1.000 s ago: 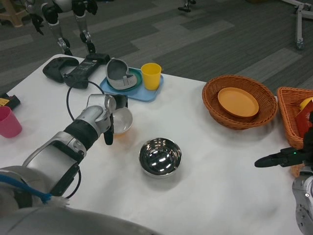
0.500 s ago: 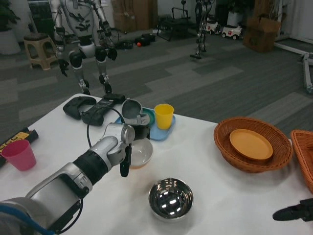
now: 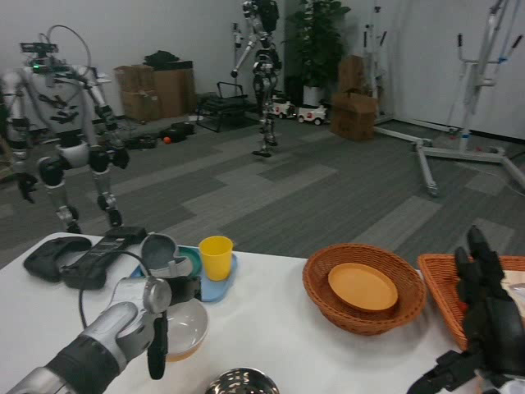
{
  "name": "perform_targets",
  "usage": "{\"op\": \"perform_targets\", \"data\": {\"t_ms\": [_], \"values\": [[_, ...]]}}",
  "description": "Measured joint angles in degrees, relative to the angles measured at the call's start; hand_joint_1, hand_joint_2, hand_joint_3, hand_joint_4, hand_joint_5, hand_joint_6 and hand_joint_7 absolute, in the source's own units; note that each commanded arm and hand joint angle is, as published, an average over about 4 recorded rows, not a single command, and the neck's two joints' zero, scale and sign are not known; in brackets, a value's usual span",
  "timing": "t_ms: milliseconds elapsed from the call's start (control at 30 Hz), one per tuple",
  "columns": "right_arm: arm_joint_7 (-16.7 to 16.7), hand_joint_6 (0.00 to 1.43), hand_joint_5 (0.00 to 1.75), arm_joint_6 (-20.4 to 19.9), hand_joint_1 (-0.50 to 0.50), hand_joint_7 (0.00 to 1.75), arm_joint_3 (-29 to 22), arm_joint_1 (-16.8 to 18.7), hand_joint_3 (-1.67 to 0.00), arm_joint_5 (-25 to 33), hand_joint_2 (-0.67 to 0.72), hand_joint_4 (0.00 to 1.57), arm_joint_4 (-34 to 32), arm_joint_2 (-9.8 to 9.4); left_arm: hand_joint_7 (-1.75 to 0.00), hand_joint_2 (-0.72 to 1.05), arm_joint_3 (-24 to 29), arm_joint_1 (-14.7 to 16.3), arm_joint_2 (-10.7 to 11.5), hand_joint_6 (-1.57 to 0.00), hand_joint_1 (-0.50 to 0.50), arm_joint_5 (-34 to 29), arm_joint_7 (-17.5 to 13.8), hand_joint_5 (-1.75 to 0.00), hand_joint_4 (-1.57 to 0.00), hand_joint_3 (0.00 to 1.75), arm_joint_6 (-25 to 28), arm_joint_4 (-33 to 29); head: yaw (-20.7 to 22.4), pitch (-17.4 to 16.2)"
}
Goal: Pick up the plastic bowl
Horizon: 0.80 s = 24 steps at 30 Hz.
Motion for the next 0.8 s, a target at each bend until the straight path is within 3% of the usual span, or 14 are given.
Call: {"op": "perform_targets", "data": {"t_ms": [267, 800], "values": [[2.08, 0.00, 0.00, 2.07, -0.46, 0.00, 0.00, -0.62, 0.00, -0.94, 0.72, 0.00, -0.16, -0.03, -1.54, 0.43, -1.09, -1.55, 0.00, 0.00, -0.08, -1.40, -0.02, -1.75, 0.00, 0.52, 0.01, 0.07, -5.75, -1.71], [2.54, 0.00, 0.00, 2.34, -0.46, 0.00, 0.00, -1.38, 0.00, -2.21, 0.72, 0.00, -1.35, -0.06, -1.54, 0.43, -2.00, -1.95, 0.01, 0.00, -0.08, -2.20, -0.02, -1.75, 0.00, 0.52, 0.00, 0.41, -5.69, -1.28]]}}
